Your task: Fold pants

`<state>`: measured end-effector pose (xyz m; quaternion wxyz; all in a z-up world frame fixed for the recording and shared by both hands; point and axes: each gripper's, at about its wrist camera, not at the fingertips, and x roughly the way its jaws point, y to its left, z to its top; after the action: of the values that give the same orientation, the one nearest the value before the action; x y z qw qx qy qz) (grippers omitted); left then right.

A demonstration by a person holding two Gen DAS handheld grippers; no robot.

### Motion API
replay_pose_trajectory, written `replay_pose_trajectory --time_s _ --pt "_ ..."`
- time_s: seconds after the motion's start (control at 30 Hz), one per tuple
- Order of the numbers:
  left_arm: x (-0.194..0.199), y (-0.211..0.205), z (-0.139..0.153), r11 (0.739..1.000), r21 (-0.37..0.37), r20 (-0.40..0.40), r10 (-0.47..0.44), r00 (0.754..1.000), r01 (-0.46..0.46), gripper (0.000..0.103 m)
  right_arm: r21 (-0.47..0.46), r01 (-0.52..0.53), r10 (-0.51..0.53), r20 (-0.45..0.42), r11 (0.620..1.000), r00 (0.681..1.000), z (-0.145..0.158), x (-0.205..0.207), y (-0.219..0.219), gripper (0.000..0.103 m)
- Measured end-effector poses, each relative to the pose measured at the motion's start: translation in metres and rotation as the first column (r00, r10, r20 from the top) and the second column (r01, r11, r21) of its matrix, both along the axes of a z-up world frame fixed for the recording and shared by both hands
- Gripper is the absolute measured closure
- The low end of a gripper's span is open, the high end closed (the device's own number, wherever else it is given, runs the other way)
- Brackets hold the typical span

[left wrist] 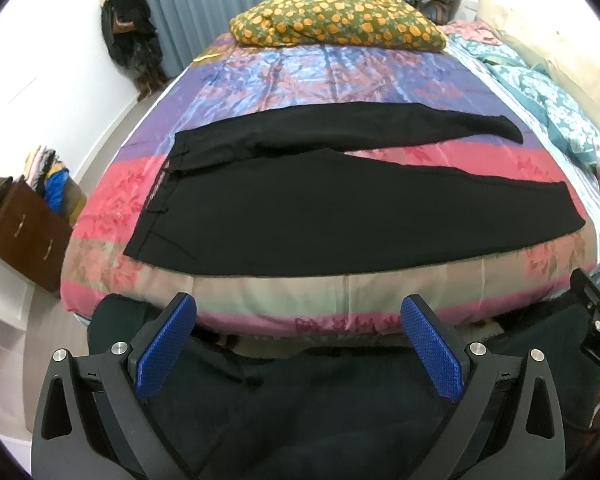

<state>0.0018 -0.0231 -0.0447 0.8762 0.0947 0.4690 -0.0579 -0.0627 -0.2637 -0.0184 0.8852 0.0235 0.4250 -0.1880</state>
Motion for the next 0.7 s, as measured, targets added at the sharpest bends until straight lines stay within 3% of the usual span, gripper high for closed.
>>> replay_pose_trajectory --time_s 0.7 --pt "0.004 0.001 -0.016 1.0 0.012 -0.04 0.0 0.999 0.001 0.001 0.006 -0.03 0.03 -0.012 1.0 0.999 -0.006 0.005 0.005 0.0"
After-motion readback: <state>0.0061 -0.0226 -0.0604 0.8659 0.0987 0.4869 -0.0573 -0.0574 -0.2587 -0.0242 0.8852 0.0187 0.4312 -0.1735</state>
